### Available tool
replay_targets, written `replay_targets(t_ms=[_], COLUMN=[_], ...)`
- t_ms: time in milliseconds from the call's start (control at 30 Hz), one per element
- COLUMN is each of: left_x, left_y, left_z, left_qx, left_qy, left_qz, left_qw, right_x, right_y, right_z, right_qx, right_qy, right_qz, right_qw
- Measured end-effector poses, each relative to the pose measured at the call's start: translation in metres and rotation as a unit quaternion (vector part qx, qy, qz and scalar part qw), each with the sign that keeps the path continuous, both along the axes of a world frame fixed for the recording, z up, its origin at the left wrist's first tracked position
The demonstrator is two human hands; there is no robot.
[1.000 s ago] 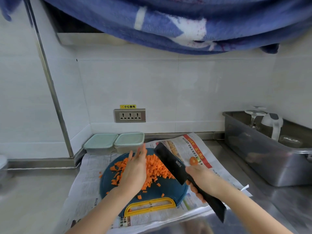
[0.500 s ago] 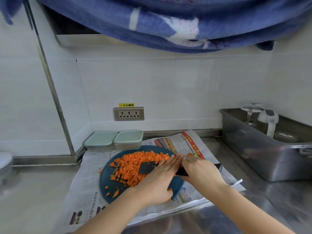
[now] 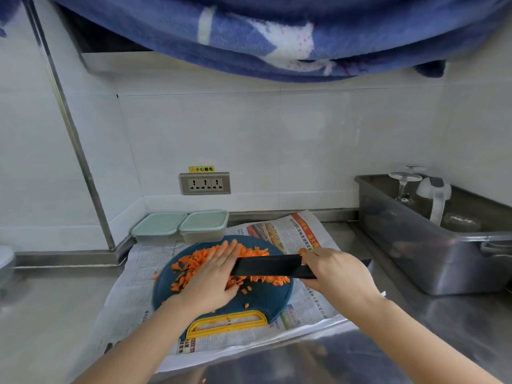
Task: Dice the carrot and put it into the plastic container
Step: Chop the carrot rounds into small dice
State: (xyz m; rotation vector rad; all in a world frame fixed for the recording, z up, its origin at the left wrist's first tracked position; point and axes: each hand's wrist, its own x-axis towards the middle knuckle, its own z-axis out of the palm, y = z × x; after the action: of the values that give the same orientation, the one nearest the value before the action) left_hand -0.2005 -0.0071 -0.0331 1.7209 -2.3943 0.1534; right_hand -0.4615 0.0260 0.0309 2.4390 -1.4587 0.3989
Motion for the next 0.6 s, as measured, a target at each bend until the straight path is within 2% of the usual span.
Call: replay_targets(t_ms=[133,200,300,367,467,533,600], left_x=[0.016,0.015,-0.004,-0.029,-0.074,-0.087,-0.084], left_y=[-0.007,-0.011,-0.013,-0.008,0.013,0.021,0.017], left_z=[-0.003,0.001,0.023,0.040,0.053,0.052,0.046], left_qx=[0.033,0.018,-0.029,-0.013,0.082,0.134,0.146], left_qy=[-0.006,0.047,0.130,0.151,0.138,0.172,0.196], left_qz=[0.052,0.084,0.100,0.026,-0.112,-0.155,-0.163], left_qw=[0.998,0.995,0.986,0.988,0.981,0.964,0.956], right_x=[-0.015,-0.021,-0.022,-0.017,-0.006,0.003,0.007], right_y=[-0.001,-0.004,-0.006,-0.011,-0.020,-0.023,-0.026], right_z=[0.008,0.008,0.002,-0.004,-0.010,-0.007,-0.007], right_qx=[-0.051,-0.032,0.004,-0.007,-0.023,-0.023,-0.030], right_qy=[-0.052,-0.051,0.001,0.017,0.047,0.029,0.012], right_qz=[0.003,-0.006,-0.001,0.000,0.025,0.053,0.071], right_qw=[0.997,0.998,1.000,1.000,0.998,0.998,0.997])
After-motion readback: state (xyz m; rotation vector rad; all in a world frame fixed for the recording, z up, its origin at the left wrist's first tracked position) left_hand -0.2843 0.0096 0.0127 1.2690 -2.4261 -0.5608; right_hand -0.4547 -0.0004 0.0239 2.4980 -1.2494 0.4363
